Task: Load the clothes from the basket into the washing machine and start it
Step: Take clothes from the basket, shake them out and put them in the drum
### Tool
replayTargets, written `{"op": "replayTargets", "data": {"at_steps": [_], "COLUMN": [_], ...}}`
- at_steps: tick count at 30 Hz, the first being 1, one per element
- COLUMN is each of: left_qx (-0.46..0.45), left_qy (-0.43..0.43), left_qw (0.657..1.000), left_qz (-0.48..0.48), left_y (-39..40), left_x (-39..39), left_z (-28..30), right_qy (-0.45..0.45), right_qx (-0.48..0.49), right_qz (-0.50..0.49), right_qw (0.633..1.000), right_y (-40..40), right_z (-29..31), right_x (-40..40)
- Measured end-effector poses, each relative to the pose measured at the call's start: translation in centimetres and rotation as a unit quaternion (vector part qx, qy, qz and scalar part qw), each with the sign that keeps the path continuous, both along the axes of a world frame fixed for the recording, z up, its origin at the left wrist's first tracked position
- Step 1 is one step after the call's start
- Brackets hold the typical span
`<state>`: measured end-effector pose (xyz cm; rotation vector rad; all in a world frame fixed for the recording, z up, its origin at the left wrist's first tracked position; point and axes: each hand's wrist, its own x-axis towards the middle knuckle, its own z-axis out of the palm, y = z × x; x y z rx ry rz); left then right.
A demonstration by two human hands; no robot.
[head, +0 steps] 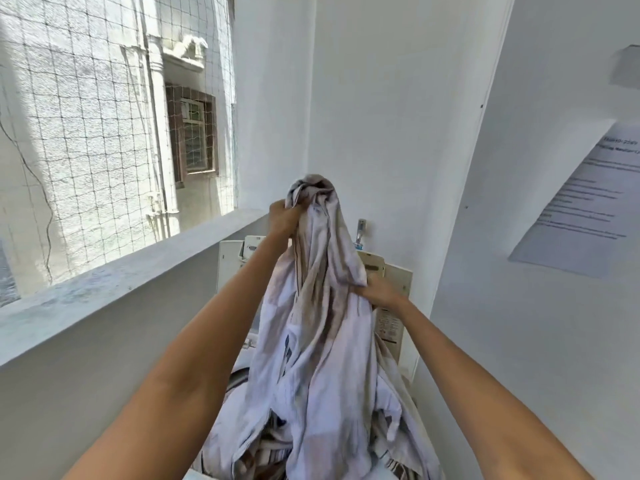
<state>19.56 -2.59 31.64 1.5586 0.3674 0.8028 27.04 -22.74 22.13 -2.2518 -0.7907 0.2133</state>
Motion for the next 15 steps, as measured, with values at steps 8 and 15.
{"op": "replayTargets", "data": {"at_steps": [8,15], "left_qx": [0.068,0.04], "left_qy": [0.175,0.247], "left_qw": [0.981,0.966], "left_qz": [-0.056,-0.068], "left_y": [4.8,5.8], "left_x": [-2.2,-0.8], "left_z": [-7.5,-8.8], "right_qy": [-0.033,-0.053], "right_qx": [0.225,0.432], "right_qz": [-0.043,-0.015], "right_qw": [0.973,0.9], "right_y": [1.7,6.8], "right_z": [12.7,24.2], "right_x": [-0.1,-2.2]}}
